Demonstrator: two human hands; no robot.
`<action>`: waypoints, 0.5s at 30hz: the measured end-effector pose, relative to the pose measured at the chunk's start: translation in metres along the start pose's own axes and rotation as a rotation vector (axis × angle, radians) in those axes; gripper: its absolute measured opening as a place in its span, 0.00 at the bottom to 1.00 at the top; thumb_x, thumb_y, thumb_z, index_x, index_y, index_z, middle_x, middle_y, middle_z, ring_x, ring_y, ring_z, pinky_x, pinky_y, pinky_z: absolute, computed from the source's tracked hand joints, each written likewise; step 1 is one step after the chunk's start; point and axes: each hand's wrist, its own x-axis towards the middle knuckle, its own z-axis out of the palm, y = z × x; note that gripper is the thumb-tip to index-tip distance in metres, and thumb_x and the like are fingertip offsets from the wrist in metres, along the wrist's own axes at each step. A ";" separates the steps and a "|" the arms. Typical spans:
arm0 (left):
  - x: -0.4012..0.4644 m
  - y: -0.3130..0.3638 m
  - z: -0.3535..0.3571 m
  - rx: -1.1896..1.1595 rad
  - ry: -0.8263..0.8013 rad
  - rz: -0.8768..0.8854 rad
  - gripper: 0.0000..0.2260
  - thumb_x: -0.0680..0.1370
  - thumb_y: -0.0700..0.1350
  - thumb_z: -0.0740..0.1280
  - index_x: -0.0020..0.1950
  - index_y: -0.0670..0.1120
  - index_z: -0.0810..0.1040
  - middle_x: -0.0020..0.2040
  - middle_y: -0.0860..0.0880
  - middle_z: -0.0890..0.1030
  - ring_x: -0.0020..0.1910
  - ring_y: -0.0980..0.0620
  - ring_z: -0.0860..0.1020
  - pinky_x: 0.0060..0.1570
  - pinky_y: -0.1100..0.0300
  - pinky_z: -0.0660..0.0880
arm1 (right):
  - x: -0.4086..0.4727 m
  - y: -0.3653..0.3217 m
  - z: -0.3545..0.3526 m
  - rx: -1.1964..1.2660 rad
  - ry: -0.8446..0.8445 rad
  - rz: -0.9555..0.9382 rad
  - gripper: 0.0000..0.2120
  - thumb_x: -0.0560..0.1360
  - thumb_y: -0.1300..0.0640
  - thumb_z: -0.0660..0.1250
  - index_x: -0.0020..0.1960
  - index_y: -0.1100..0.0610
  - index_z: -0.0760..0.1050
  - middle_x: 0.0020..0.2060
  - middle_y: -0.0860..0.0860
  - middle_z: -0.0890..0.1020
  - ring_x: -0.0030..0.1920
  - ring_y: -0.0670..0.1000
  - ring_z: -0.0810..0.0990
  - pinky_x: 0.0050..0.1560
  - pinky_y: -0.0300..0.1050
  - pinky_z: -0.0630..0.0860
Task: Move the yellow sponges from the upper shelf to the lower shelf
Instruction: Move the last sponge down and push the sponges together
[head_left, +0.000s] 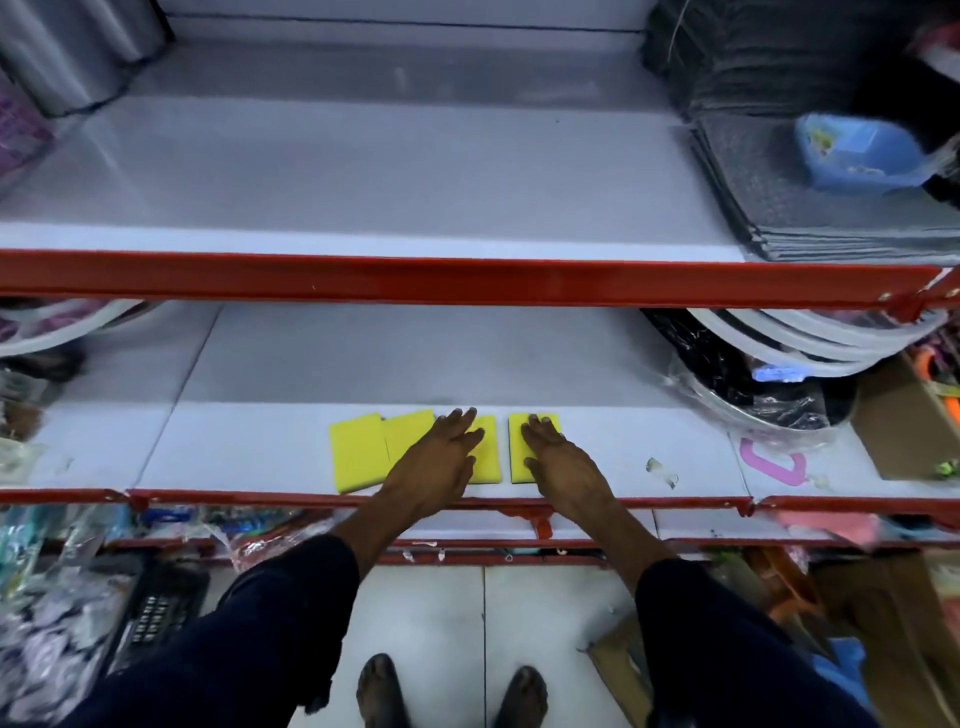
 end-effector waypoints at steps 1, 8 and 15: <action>0.003 0.000 0.003 0.002 -0.027 -0.020 0.20 0.81 0.43 0.62 0.72 0.38 0.71 0.77 0.36 0.64 0.76 0.35 0.64 0.76 0.42 0.61 | -0.003 -0.001 0.000 0.007 -0.007 -0.001 0.24 0.82 0.57 0.59 0.77 0.58 0.59 0.78 0.54 0.58 0.79 0.54 0.56 0.76 0.51 0.63; 0.013 0.002 0.014 -0.019 -0.149 -0.108 0.22 0.83 0.44 0.61 0.77 0.43 0.64 0.81 0.44 0.58 0.80 0.46 0.56 0.78 0.51 0.59 | -0.016 -0.006 0.000 -0.008 -0.036 0.034 0.25 0.83 0.56 0.57 0.78 0.55 0.55 0.80 0.51 0.53 0.79 0.51 0.53 0.76 0.47 0.60; 0.002 -0.004 0.025 -0.104 -0.131 -0.106 0.23 0.81 0.45 0.65 0.76 0.46 0.67 0.80 0.47 0.61 0.79 0.48 0.59 0.77 0.54 0.58 | -0.022 -0.009 0.008 0.014 -0.015 0.044 0.24 0.83 0.56 0.57 0.78 0.55 0.56 0.79 0.52 0.54 0.79 0.51 0.52 0.77 0.47 0.57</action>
